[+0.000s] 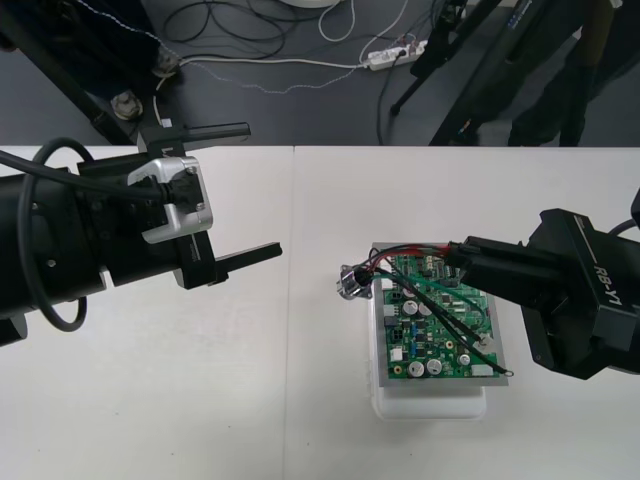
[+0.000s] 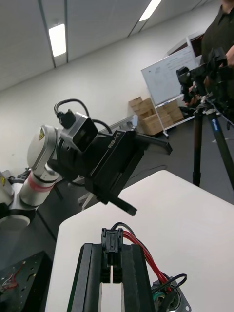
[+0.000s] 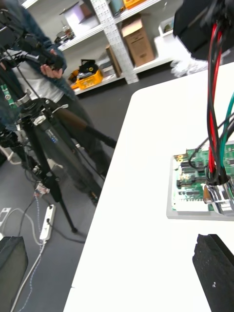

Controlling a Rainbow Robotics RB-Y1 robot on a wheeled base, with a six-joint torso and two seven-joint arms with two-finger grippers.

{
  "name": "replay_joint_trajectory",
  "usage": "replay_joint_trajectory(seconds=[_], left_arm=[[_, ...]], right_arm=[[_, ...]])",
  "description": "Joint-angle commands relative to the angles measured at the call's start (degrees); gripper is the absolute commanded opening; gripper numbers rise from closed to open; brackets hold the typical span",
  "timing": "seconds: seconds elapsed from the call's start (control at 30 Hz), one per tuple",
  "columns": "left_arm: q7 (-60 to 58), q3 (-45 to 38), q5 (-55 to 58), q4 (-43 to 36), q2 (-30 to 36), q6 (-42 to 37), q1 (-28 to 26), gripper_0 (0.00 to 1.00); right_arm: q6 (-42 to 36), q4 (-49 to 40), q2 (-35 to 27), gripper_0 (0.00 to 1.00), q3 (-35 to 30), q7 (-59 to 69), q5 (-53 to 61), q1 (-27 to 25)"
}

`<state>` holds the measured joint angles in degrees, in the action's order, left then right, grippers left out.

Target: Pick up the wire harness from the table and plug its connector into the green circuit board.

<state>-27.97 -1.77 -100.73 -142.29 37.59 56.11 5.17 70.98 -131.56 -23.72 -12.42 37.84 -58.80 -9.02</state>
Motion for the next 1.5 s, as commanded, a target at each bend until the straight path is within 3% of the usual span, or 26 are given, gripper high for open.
replay_joint_trajectory(seconds=[0.03,0.4,0.8,1.1,1.5], left_arm=[[-7.0,-3.9,8.3,2.1,2.3,2.9,4.8,1.0],[-10.6,-4.5,25.5,15.6,2.2,9.8,12.4,1.0],[-11.8,3.8,41.0,26.3,0.9,9.8,14.1,1.0],[-11.6,9.3,42.0,26.6,-4.0,9.8,12.6,1.0],[-11.4,12.7,36.8,24.3,-5.7,7.2,12.7,1.0]], right_arm=[[2.3,2.2,-1.7,0.0,2.3,1.6,1.3,3.1],[1.9,4.1,-2.0,0.0,8.9,0.9,-4.0,8.2],[1.0,4.1,-1.9,0.0,11.0,-0.5,-4.7,10.0],[-0.2,4.1,-1.9,0.0,11.2,-2.2,-6.3,10.7],[-3.2,4.1,-1.0,0.0,12.5,-1.8,-8.9,10.8]])
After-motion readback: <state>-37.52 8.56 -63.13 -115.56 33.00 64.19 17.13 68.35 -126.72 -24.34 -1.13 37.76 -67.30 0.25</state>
